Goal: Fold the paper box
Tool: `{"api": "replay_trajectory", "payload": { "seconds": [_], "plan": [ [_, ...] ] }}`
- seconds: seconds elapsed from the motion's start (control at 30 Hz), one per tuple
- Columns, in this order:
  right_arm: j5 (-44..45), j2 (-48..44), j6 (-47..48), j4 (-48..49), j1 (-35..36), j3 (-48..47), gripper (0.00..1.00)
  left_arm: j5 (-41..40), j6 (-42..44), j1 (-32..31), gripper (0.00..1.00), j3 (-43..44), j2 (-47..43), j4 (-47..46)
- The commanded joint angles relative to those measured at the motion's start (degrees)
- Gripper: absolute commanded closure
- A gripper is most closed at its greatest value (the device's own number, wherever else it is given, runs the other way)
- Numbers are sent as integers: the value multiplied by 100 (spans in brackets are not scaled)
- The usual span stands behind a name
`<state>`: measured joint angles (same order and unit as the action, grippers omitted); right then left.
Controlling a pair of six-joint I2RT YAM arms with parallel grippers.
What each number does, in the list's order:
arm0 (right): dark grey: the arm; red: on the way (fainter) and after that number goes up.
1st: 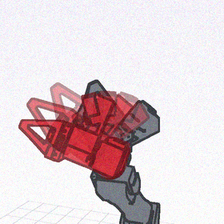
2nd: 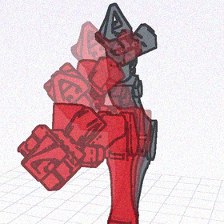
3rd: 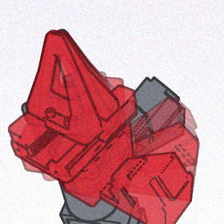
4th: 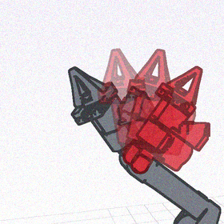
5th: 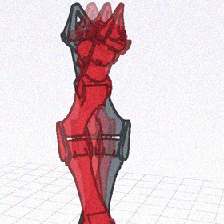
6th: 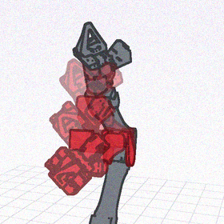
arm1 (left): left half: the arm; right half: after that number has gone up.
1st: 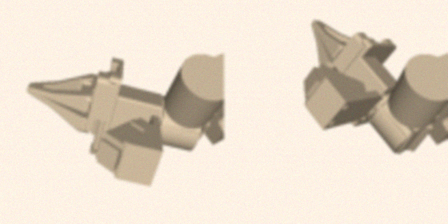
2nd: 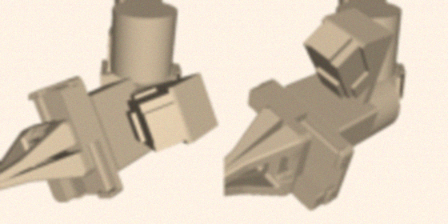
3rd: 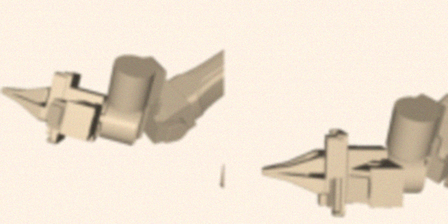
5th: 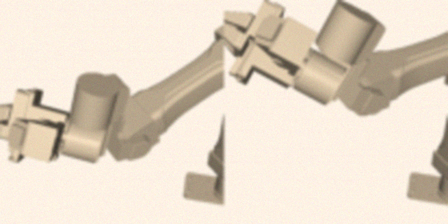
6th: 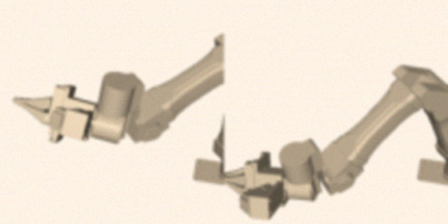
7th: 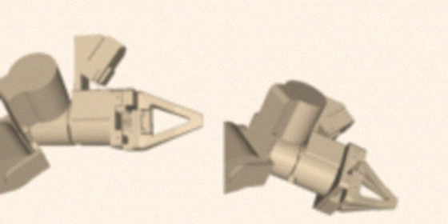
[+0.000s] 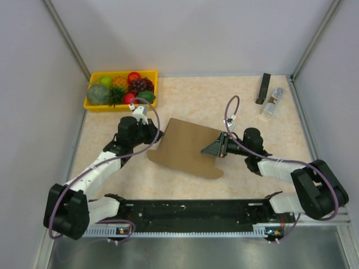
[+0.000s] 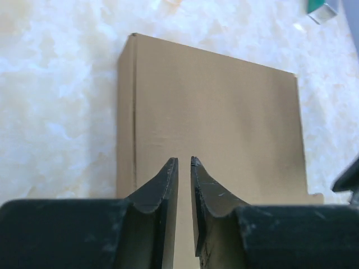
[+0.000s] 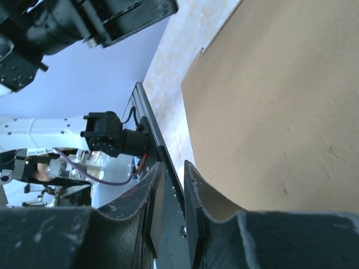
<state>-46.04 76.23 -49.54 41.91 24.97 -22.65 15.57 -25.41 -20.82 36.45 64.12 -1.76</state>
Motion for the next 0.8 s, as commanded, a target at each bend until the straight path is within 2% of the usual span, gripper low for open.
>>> {"api": "replay_trajectory", "payload": {
  "seconds": [0.0, 0.13, 0.23, 0.3, 0.47, 0.53, 0.6, 0.63, 0.67, 0.7, 0.73, 0.77],
  "plan": [
    [-54, -12, -100, 255, -89, 181, 79, 349, 62, 253, 82, 47, 688, -70],
    [51, 487, -65, 879, -264, 770, 79, 578, -95, 254, 85, -418, 1199, -719],
    [-54, 1041, -108, 1528, -545, 850, 80, 649, -236, 245, 87, -691, 1480, -1159],
    [-151, 1630, -126, 1917, -677, 746, 81, 684, -333, 236, 87, -832, 1577, -1431],
    [-212, 2448, -372, 1900, -994, -141, 83, 728, -483, 201, 83, -745, 1542, -1582],
    [-186, 2502, -155, 1209, -1038, -788, 83, 763, -474, 201, 79, -622, 1542, -1495],
    [7, 2511, 398, 68, -1038, -1379, 82, 815, -439, 201, 70, -376, 1560, -1407],
    [103, 2485, 897, -1016, -1056, -1878, 82, 824, -413, 201, 66, -262, 1543, -1145],
    [200, 2433, 1120, -1453, -1073, -2092, 80, 738, -360, 210, 63, -26, 1421, -951],
    [270, 2197, 1348, -1884, -1082, -2277, 78, 641, -238, 219, 54, 72, 1315, -775],
    [393, 2047, 1864, -2906, -1091, -2566, 74, 570, -184, 227, 50, 134, 1175, -608],
    [734, 1915, 2112, -3386, -1082, -2690, 64, 491, -132, 245, 45, 187, 851, -406]
  ]
}}
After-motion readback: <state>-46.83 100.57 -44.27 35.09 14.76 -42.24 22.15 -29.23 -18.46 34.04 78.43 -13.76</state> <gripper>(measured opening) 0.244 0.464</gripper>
